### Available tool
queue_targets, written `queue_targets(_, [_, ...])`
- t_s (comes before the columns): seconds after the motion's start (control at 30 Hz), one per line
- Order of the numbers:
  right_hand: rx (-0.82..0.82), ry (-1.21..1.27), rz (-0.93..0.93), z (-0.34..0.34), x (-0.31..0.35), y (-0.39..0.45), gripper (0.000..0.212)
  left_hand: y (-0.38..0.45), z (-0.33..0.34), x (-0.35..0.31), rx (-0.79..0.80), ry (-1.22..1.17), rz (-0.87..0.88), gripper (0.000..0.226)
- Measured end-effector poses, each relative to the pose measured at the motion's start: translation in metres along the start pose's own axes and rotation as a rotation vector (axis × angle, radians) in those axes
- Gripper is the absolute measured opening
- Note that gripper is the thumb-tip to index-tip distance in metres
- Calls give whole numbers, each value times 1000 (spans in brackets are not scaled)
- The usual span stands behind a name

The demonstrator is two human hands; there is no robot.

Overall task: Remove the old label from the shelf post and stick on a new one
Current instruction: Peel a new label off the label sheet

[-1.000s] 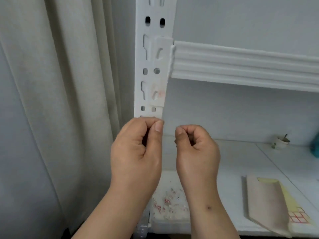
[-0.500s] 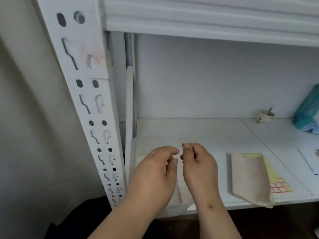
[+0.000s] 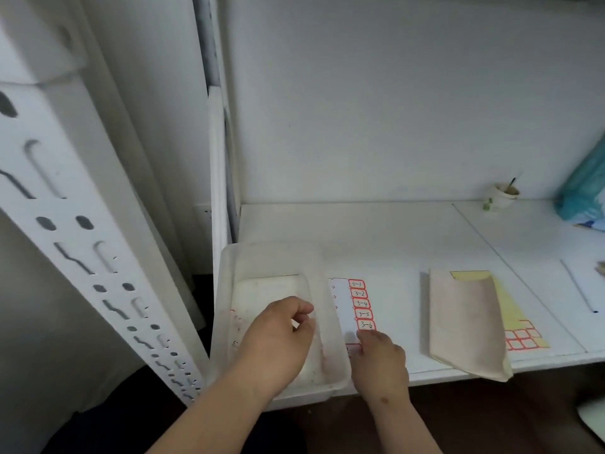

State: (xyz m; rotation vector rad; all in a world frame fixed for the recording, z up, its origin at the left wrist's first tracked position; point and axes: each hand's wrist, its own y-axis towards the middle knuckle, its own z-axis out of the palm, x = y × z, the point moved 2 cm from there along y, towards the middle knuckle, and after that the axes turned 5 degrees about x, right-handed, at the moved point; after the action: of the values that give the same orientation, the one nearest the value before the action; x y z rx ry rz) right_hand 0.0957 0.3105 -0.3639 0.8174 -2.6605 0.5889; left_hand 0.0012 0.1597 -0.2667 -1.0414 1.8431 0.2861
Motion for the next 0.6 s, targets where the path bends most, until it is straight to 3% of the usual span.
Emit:
queue_targets(0.13, [129,-188,-107,13,-1,-10,50,3,4,2,4,40,-15,20])
queue_targets(0.33, [198,-170,-107,14,-13,-17,63,4,8,1,2,44,-12,19])
queue_targets(0.47, [152,-192,-94,13,-23,-24,75,3,8,-1,-12,59,12,18])
queue_targets(0.6, [43,-181,-67,11,-27,-32,64,-4,8,-3,-4,45,10,17])
